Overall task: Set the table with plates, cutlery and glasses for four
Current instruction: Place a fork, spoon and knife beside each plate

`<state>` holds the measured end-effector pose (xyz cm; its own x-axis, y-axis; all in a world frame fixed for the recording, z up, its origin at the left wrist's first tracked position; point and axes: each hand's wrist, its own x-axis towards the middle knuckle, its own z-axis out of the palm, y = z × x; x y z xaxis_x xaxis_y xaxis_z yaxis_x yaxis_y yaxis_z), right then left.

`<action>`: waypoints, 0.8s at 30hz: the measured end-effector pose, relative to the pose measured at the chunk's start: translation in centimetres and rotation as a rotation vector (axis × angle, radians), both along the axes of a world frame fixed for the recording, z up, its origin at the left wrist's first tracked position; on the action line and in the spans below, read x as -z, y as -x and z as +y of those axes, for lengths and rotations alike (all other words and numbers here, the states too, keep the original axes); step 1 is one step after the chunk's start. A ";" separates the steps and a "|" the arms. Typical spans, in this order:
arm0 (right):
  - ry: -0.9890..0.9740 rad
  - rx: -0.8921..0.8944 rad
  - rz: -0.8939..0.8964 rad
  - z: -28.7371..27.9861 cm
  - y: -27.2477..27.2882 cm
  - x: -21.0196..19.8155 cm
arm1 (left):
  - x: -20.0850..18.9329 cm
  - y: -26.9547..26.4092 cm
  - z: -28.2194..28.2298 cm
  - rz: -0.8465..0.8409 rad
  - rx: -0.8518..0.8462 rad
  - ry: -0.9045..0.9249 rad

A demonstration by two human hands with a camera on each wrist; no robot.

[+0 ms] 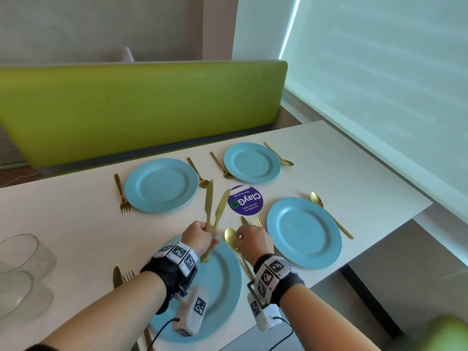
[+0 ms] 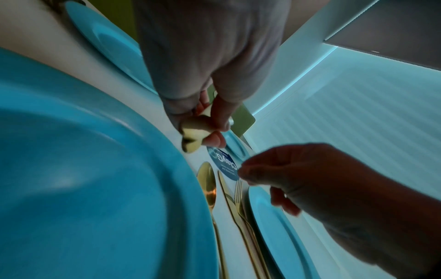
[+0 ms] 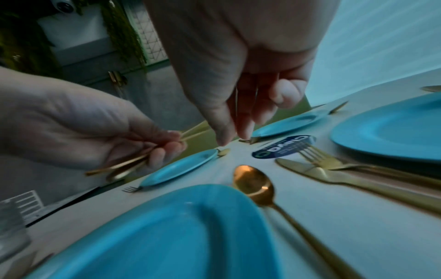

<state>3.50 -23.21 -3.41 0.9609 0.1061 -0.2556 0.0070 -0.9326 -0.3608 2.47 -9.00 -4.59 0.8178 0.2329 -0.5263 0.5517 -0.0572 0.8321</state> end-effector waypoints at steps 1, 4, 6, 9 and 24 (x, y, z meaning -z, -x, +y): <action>-0.027 -0.028 -0.027 1.0 0.3 -0.2 | -0.3 0.1 0.4 -0.009 0.010 0.002; -0.114 -0.116 -0.099 3.7 0.8 -0.5 | -1.2 0.6 2.0 -0.042 0.061 -0.011; -0.124 -0.189 -0.157 5.0 1.2 -0.6 | -1.5 0.9 3.1 -0.040 0.094 -0.002; -0.125 -0.259 -0.283 6.5 1.9 -0.4 | -1.7 1.5 5.0 -0.001 0.155 0.040; 0.052 -0.366 -0.445 8.2 -1.1 -1.5 | -2.8 0.1 10.3 -0.030 0.101 0.134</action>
